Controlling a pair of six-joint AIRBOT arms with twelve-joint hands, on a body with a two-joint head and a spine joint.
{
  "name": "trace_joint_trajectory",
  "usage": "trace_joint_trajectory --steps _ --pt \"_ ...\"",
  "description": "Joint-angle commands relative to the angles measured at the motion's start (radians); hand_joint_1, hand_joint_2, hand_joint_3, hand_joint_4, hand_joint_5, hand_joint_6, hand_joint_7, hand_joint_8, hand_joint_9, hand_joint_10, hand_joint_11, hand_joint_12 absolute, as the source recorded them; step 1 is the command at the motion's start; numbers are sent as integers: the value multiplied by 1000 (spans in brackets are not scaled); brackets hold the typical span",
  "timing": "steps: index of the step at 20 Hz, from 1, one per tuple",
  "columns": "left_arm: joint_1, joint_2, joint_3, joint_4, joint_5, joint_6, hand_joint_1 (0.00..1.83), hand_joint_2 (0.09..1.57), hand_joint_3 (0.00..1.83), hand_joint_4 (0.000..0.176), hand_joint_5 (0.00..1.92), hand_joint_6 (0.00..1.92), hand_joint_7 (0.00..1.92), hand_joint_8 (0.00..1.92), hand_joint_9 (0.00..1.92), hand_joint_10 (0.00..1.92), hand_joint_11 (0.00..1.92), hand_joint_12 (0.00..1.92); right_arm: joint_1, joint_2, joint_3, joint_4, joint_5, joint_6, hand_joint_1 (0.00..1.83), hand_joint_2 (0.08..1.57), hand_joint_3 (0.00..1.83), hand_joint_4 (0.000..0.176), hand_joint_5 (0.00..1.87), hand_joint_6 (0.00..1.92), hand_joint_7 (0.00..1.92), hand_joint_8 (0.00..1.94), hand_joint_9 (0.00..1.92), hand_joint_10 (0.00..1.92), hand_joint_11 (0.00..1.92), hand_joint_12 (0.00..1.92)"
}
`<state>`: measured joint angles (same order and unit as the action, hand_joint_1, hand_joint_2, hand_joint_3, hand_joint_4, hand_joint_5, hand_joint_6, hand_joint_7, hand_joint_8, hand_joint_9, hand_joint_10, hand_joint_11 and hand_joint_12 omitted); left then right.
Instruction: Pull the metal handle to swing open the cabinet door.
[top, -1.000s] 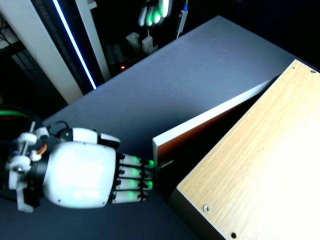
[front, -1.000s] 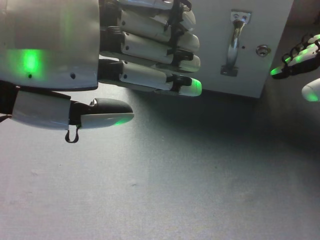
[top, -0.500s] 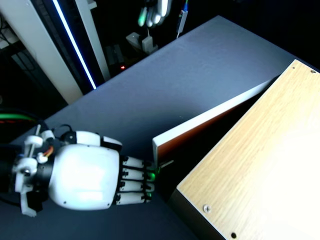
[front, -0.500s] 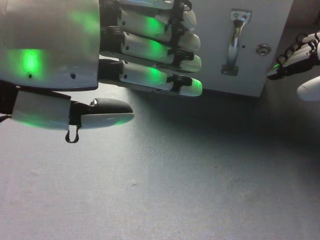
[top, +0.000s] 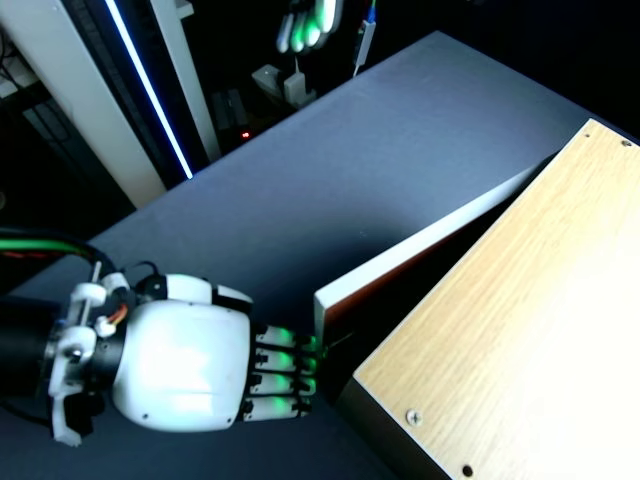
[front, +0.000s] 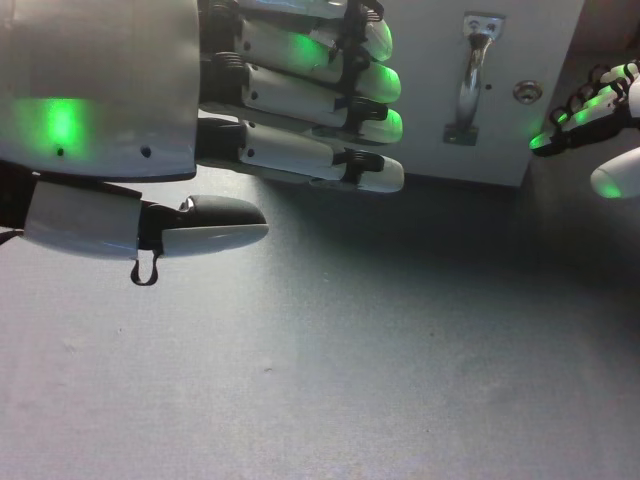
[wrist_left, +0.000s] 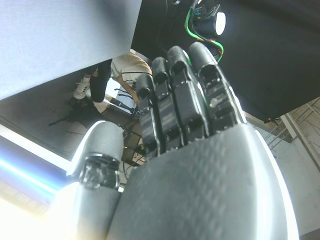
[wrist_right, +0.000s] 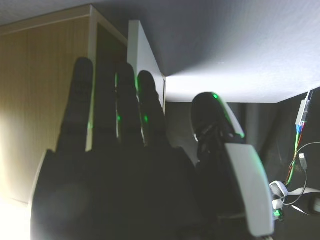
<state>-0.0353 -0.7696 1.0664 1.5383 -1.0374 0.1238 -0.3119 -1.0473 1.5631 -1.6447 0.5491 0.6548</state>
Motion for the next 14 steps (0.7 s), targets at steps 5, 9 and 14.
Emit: trace_joint_trajectory --steps 5,9,14 --pt "-8 5 0 -95 -21 6 0 1571 275 0 462 5 480 7 448 7 94 797 16 10 40 29 76 3 0 1571 51 0 235 0 242 0 225 0 0 640" --pt "-8 5 0 -95 -21 6 0 1571 286 0 463 3 476 2 443 2 83 811 13 24 56 -3 87 3 0 1571 59 0 244 4 249 3 230 3 0 653" --pt "-8 5 0 -95 -21 6 0 1568 286 0 456 0 474 0 442 1 82 821 7 31 79 -22 87 13 0 1571 51 0 243 2 247 1 225 1 0 639"
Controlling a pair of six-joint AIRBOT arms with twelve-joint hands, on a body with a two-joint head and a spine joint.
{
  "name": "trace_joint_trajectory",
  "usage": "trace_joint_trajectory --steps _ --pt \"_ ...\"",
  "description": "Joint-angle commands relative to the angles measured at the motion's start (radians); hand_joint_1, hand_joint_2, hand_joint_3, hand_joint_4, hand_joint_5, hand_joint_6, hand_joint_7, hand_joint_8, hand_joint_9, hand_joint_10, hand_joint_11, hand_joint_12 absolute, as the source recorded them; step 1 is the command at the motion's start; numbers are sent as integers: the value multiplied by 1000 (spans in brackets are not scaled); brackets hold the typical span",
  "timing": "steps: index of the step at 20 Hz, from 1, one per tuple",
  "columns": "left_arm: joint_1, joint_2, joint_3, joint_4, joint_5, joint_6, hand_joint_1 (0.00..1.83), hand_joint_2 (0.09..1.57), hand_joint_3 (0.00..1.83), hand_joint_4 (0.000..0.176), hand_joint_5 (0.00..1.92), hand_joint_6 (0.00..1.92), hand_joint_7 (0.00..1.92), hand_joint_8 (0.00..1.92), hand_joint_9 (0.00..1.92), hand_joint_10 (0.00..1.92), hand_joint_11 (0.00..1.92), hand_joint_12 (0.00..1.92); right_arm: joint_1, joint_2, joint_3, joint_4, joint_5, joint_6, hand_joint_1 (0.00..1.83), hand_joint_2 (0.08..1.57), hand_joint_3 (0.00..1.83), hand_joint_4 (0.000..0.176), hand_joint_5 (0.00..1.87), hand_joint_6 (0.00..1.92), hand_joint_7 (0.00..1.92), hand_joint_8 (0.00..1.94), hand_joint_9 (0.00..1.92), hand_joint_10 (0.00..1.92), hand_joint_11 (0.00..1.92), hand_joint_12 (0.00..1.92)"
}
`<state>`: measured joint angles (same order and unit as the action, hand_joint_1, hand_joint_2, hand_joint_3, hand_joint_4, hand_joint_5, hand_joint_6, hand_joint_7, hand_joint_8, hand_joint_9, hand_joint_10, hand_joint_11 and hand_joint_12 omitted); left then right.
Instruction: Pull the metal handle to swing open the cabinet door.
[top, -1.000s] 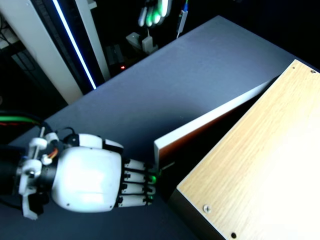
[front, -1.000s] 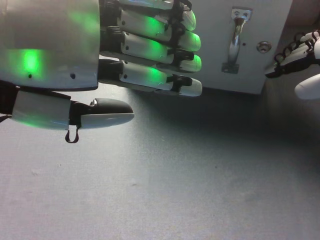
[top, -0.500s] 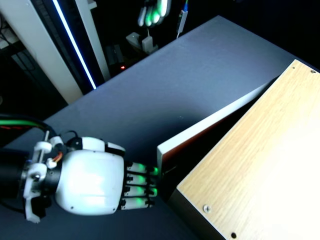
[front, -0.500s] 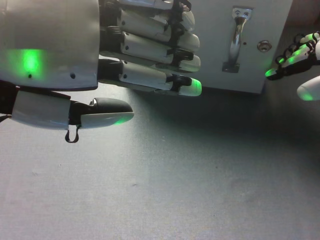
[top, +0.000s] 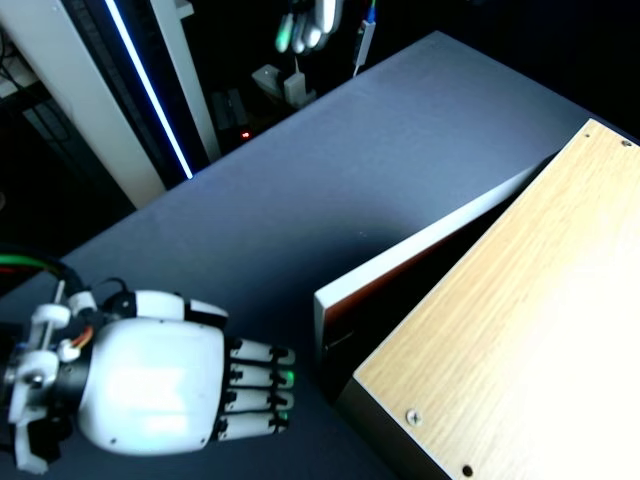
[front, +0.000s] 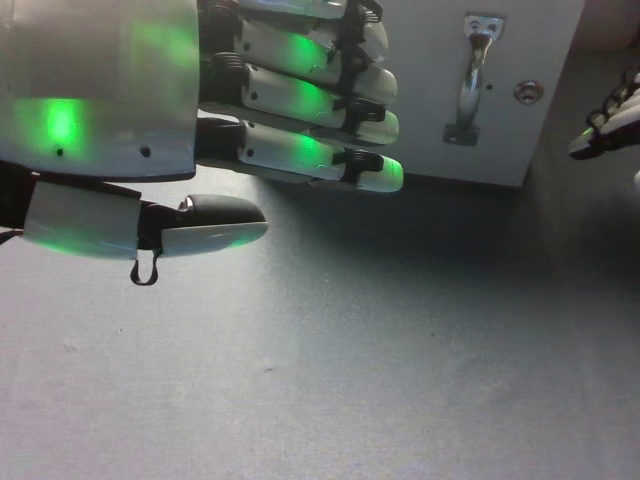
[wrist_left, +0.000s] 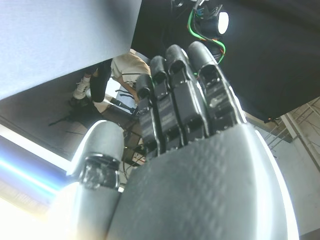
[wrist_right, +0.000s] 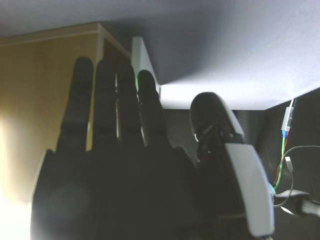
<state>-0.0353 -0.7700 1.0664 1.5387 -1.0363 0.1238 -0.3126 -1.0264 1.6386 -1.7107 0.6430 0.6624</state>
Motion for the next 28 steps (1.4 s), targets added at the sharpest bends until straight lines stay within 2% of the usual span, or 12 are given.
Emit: trace_joint_trajectory --steps 1,7,10,16,17,19,21,28 --pt "-8 6 0 -95 -22 6 0 1568 285 0 454 0 468 0 438 0 81 823 8 7 14 41 -8 14 0 1571 51 0 239 0 244 0 222 0 0 638" --pt "-8 6 0 -95 -22 6 0 1571 278 0 439 0 462 3 432 2 51 868 8 -9 38 17 -61 73 0 1571 43 0 238 1 245 1 223 1 0 655" --pt "-8 6 0 -95 -22 6 0 1570 283 0 454 6 478 8 444 6 53 873 8 -11 15 17 -117 159 0 1571 44 0 241 2 247 1 223 1 0 654" --pt "-8 6 0 -95 -22 6 0 1565 280 0 448 2 467 1 434 0 41 866 8 -7 -48 49 -219 225 0 1571 54 0 238 0 241 0 217 0 0 627" --pt "-8 6 0 -95 -22 6 0 1566 218 0 439 2 455 4 423 2 31 865 8 -8 -61 49 -262 285 0 1571 53 0 242 1 245 1 222 2 0 637" --pt "-8 6 0 -95 -22 6 0 1554 197 0 436 1 452 4 422 2 30 865 8 -12 -61 54 -266 286 0 1571 53 0 246 3 248 2 225 3 0 640" --pt "-8 6 0 -95 -22 6 0 1570 69 0 432 0 454 0 423 0 28 883 8 -18 -61 61 -274 286 0 1571 52 0 245 3 245 1 222 1 0 639" --pt "-8 6 0 -95 -22 6 0 1565 33 0 414 0 442 0 411 0 19 886 5 -24 -100 100 -334 286 0 1571 52 0 233 0 239 0 218 0 0 620"
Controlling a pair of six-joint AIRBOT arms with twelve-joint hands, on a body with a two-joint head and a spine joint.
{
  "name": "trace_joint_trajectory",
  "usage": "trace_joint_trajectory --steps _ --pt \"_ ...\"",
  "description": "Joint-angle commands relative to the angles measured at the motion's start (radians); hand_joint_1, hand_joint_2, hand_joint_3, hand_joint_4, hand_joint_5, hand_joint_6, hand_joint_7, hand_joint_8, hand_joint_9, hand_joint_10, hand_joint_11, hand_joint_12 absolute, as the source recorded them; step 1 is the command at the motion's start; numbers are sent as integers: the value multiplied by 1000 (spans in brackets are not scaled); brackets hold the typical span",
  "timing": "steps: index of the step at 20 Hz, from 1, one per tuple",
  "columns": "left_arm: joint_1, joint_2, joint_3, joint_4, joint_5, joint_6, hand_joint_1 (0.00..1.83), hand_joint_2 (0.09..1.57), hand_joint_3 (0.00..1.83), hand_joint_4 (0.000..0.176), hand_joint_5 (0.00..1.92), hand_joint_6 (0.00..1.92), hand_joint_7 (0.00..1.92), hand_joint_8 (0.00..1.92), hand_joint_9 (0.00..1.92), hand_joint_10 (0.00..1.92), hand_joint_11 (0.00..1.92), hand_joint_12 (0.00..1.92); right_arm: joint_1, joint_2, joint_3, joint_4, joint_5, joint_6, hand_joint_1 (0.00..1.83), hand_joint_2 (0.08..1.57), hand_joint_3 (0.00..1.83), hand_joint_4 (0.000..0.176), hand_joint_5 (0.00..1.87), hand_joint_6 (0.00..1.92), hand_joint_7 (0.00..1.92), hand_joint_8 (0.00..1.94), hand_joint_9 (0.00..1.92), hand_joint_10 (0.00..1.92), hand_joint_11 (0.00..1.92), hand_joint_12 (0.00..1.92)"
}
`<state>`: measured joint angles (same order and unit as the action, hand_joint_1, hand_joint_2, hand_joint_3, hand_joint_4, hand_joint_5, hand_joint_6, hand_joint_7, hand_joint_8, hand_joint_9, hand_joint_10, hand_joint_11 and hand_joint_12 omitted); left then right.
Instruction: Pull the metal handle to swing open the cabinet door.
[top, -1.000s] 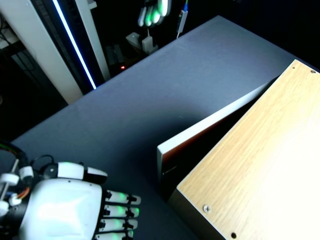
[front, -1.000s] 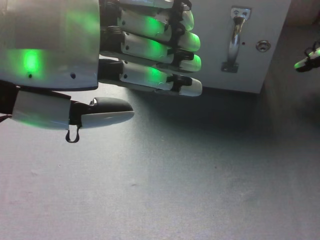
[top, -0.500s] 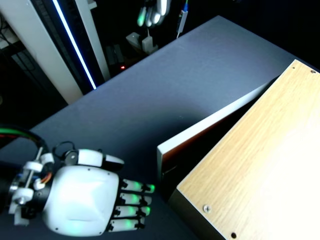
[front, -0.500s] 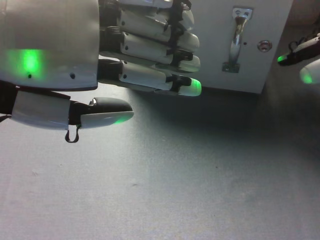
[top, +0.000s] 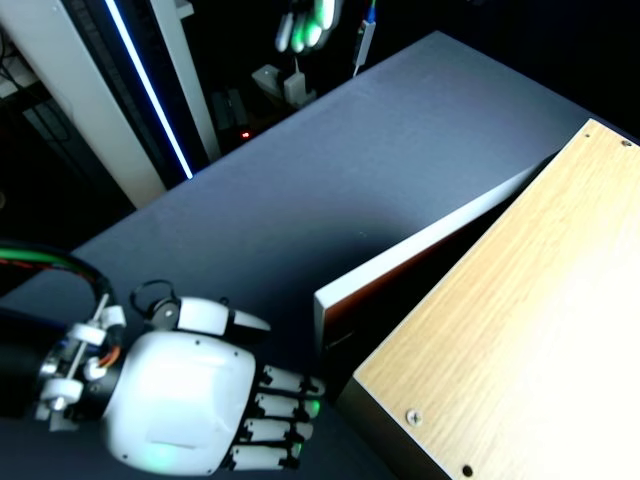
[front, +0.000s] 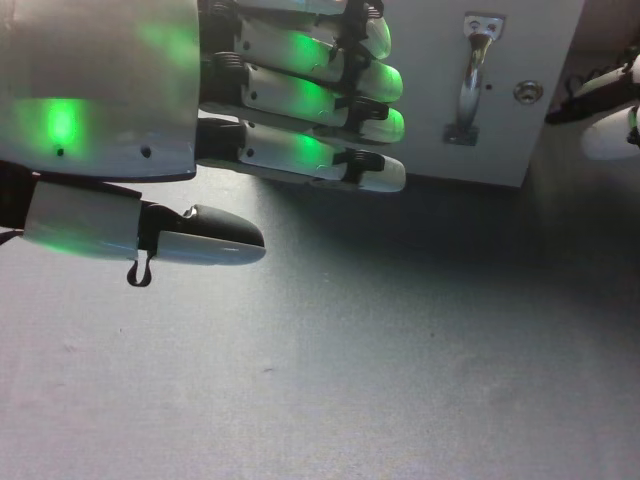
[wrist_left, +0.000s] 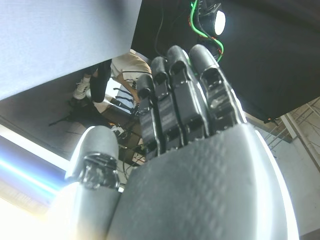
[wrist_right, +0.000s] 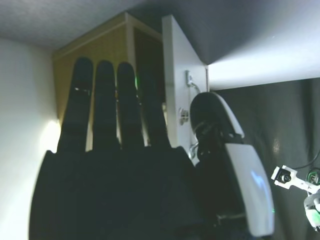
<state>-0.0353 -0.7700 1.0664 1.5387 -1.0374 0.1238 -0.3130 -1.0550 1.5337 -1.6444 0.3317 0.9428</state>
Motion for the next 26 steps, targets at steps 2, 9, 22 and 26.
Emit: trace_joint_trajectory --steps 2,9,22,26 --pt "-8 6 0 -95 -21 6 0 1570 31 0 412 0 440 0 408 0 14 887 1 4 -16 71 -66 6 0 1571 50 0 239 2 245 2 224 2 0 631" --pt "-8 6 0 -95 -21 6 0 1571 46 0 424 4 450 3 418 3 23 895 -6 -8 -41 111 -133 6 0 1571 51 0 238 1 244 1 224 2 0 619" --pt "-8 6 0 -95 -21 6 0 1571 81 0 421 0 449 1 415 1 19 884 -21 0 -75 88 -97 6 0 1571 48 0 231 0 238 0 217 0 0 613" --pt "-8 6 0 -95 -21 6 0 1571 75 0 427 2 457 3 422 3 26 875 -21 5 -71 54 -22 6 0 1571 46 0 240 3 245 2 224 2 0 634"
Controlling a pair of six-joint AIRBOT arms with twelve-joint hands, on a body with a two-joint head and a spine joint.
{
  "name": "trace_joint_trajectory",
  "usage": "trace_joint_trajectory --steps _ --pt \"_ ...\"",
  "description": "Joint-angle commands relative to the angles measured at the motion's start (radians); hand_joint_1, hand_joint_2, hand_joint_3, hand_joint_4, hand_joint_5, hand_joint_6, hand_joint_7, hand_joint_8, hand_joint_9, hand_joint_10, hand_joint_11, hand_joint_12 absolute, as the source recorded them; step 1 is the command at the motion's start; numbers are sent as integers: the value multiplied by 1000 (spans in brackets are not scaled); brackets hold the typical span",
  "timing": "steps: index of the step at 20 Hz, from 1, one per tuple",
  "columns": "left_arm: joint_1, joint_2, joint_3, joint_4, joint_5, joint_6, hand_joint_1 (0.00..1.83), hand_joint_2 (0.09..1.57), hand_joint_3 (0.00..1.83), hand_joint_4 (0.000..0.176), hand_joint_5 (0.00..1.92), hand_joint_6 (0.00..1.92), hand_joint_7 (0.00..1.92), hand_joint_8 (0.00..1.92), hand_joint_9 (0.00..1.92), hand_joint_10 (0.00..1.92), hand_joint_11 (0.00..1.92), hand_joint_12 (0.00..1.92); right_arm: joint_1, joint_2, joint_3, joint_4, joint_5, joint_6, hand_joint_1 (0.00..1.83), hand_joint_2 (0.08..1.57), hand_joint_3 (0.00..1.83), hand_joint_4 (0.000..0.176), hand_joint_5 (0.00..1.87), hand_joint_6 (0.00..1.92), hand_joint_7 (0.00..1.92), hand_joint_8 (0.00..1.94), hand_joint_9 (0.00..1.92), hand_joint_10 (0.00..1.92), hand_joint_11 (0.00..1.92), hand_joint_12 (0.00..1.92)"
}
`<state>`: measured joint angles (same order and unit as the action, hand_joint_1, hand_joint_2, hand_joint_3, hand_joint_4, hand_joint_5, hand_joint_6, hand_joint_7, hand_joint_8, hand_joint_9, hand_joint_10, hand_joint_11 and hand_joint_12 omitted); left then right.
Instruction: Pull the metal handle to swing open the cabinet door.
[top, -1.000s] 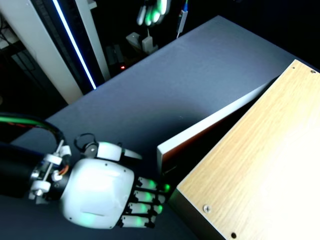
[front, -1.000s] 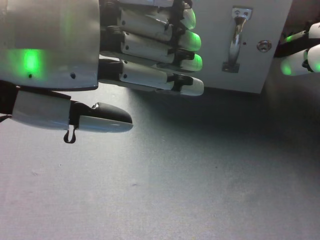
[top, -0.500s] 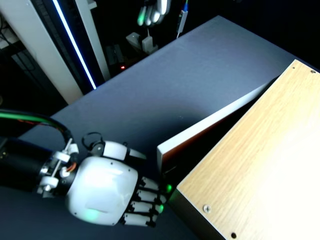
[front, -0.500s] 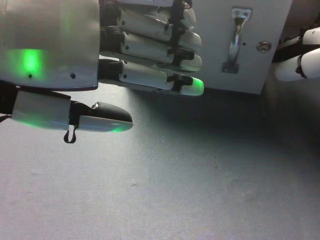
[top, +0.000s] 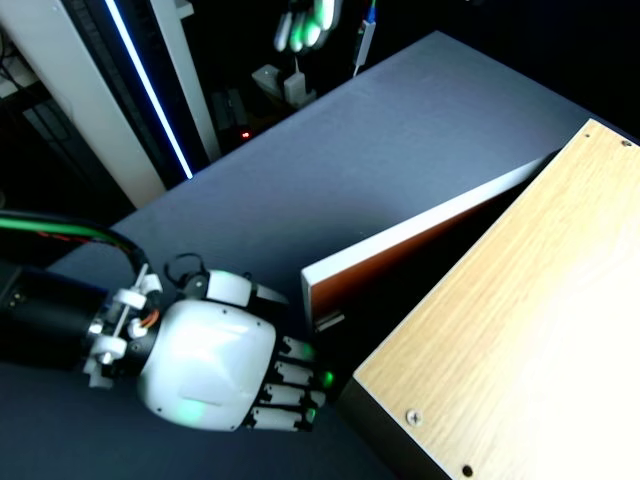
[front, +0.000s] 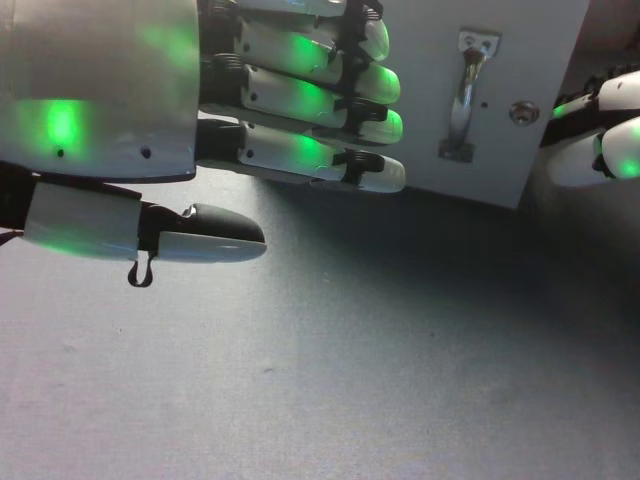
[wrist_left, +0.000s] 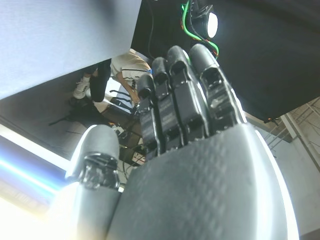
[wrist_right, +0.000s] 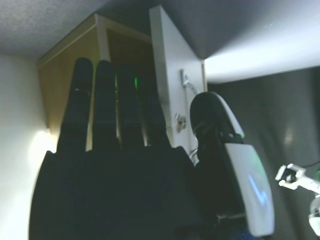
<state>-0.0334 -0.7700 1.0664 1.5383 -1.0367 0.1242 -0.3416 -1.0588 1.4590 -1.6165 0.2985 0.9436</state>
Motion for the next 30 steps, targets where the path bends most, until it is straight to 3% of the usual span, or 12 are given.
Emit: trace_joint_trajectory --steps 1,21,30 --pt "-10 6 0 -95 -22 5 0 1571 77 0 429 2 460 3 425 3 29 872 7 10 6 25 23 5 0 1571 45 0 243 4 248 3 227 3 0 636" --pt "-10 6 0 -95 -22 5 0 1571 89 0 430 1 459 1 425 1 43 865 7 10 3 26 332 5 0 1571 44 0 243 0 248 0 229 0 0 659" --pt "-10 6 0 -95 -22 5 0 1571 91 0 427 0 455 0 422 0 39 847 8 19 -32 145 484 5 0 1571 45 0 238 0 246 0 224 0 0 647"
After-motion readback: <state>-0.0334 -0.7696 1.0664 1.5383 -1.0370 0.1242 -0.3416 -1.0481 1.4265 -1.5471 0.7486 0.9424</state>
